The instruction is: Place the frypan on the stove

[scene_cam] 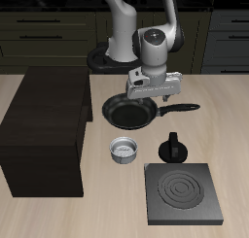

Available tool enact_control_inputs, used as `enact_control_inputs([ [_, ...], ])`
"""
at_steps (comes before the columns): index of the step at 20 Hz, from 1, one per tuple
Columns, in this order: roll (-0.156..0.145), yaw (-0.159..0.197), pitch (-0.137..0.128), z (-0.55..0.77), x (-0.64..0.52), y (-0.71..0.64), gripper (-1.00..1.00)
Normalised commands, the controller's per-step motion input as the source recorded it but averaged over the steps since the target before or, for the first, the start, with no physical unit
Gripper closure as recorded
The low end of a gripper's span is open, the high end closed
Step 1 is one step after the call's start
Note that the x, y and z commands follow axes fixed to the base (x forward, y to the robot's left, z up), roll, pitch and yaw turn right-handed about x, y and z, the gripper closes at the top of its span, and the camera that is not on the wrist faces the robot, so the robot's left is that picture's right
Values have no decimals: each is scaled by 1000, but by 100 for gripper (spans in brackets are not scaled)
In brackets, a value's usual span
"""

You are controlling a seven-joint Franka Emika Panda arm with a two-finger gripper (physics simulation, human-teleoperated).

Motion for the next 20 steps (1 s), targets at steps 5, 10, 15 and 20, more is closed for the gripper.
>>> enact_control_inputs([
  [5, -4, -9, 13, -82, 122, -54, 100],
  [10, -3, -1, -28, 62, -28, -30, 100],
  [15, 10, 0, -1, 40, -13, 29, 100],
  [20, -5, 9, 1, 38, 49, -22, 100],
])
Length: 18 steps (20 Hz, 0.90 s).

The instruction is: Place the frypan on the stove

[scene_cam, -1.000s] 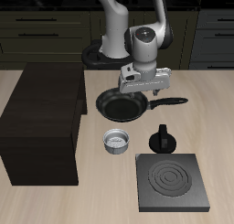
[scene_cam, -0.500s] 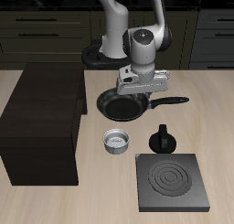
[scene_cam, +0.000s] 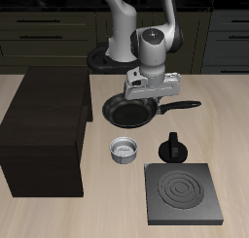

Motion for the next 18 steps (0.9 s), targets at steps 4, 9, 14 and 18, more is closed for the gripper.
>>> enact_control_inputs([
  [4, -6, 24, -43, 221, 89, -14, 100],
  [9, -6, 0, -22, 298, 134, -48, 100],
  [14, -22, 3, -28, 221, 114, -4, 100],
  [18, -25, 6, -15, 229, 164, 22, 100],
])
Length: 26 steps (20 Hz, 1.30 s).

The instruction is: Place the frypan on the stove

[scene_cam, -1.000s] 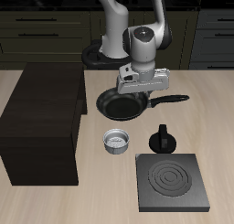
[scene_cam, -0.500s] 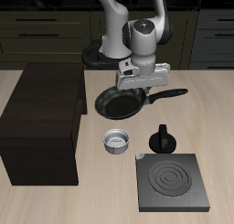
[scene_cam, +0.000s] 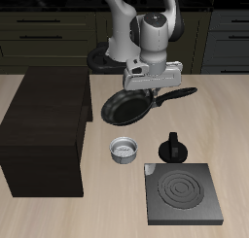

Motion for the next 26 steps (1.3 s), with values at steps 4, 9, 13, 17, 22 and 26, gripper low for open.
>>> enact_control_inputs([
  [4, -37, 11, -37, 317, 198, -1, 100],
  [9, -14, 7, -32, 279, 71, 1, 100],
  [13, -17, -10, -40, 349, 62, -28, 100],
  [17, -13, 1, -26, 230, 64, 5, 100],
  [22, -19, -14, -35, 253, 100, -5, 100],
  [26, -12, 2, 4, 4, 78, -17, 100],
])
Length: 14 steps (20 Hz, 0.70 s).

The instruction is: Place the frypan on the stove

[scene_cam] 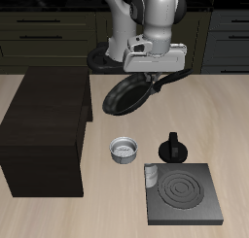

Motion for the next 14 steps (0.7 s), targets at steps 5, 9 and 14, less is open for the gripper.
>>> enact_control_inputs([
  [5, -4, 3, 10, 9, 143, -10, 100],
  [9, -29, -19, -2, 91, 272, -7, 100],
  [14, -4, -17, 10, 64, 301, -11, 100],
])
